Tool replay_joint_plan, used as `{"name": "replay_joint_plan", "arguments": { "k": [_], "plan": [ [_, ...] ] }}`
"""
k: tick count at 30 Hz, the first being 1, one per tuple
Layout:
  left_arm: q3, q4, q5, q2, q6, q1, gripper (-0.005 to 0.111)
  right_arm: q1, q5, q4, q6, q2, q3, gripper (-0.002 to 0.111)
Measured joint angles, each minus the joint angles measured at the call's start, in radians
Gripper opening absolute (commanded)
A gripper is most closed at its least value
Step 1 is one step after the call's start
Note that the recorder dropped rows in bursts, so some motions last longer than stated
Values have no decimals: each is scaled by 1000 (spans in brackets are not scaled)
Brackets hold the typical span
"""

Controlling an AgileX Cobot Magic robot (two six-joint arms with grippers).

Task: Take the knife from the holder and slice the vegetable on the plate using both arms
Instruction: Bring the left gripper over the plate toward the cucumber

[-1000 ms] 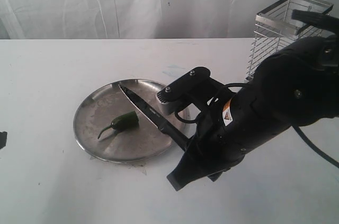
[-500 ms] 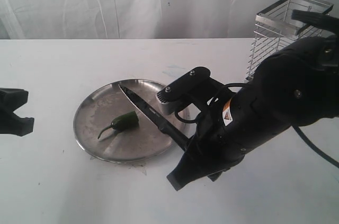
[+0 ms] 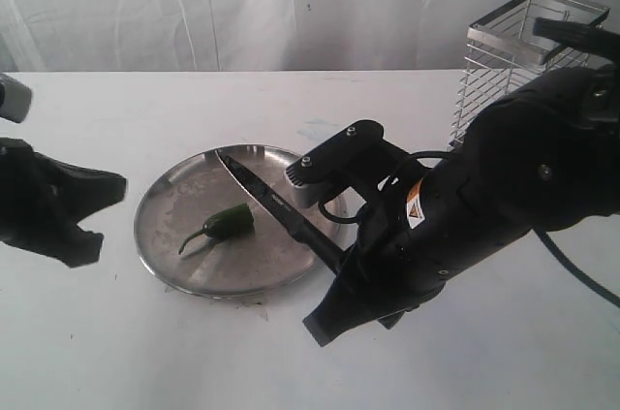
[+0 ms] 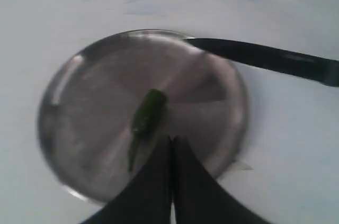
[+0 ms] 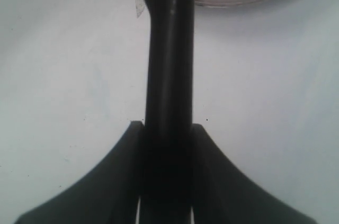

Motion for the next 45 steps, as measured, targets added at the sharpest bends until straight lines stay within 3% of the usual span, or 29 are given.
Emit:
{"name": "replay_joint_plan", "arguments": {
  "k": [3, 7, 9, 12, 15, 18, 20, 24, 25, 28, 31, 34, 38, 40, 45],
  "plan": [
    [-7, 4, -2, 21, -12, 0, 0, 0, 0, 0, 0, 0, 0, 0],
    [-7, 13, 313, 39, -223, 0, 0, 0, 0, 0, 0, 0, 0, 0],
    [-8, 15, 474, 45, -203, 0, 0, 0, 0, 0, -2, 0, 0, 0],
    [-9, 17, 712, 50, 10, 0, 0, 0, 0, 0, -3, 0, 0, 0],
    [-11, -12, 937, 56, 410, 0, 0, 0, 0, 0, -3, 0, 0, 0],
    [-18, -191, 1095, 62, 869, 0, 0, 0, -2, 0, -3, 0, 0, 0],
    [-46, -440, 1173, 67, 1061, 0, 0, 0, -2, 0, -3, 0, 0, 0],
    [-177, -1069, 1246, 84, 1388, 0, 0, 0, -2, 2, -4, 0, 0, 0],
    [-234, -1298, 1279, 98, 1544, 0, 0, 0, -2, 2, -4, 0, 0, 0],
    [-341, -1771, 1445, 138, 1924, 0, 0, 0, 0, 2, -4, 0, 0, 0],
    [-383, -2083, 1597, 155, 2212, 0, 0, 0, 2, -30, -4, 0, 0, 0],
    [-391, -2206, 1671, 155, 2317, 0, 0, 0, 4, -51, -4, 0, 0, 0],
    [-369, -2210, 1706, 155, 2275, 0, 0, 0, 6, -58, -2, 0, 0, 0],
    [-338, -2210, 1660, 155, 2274, -12, 3, 0, 6, -65, -2, 0, 0, 0],
    [-280, -2142, 1470, 155, 2435, -139, 41, 0, 10, -91, 3, 0, 0, 0]
  ]
}}
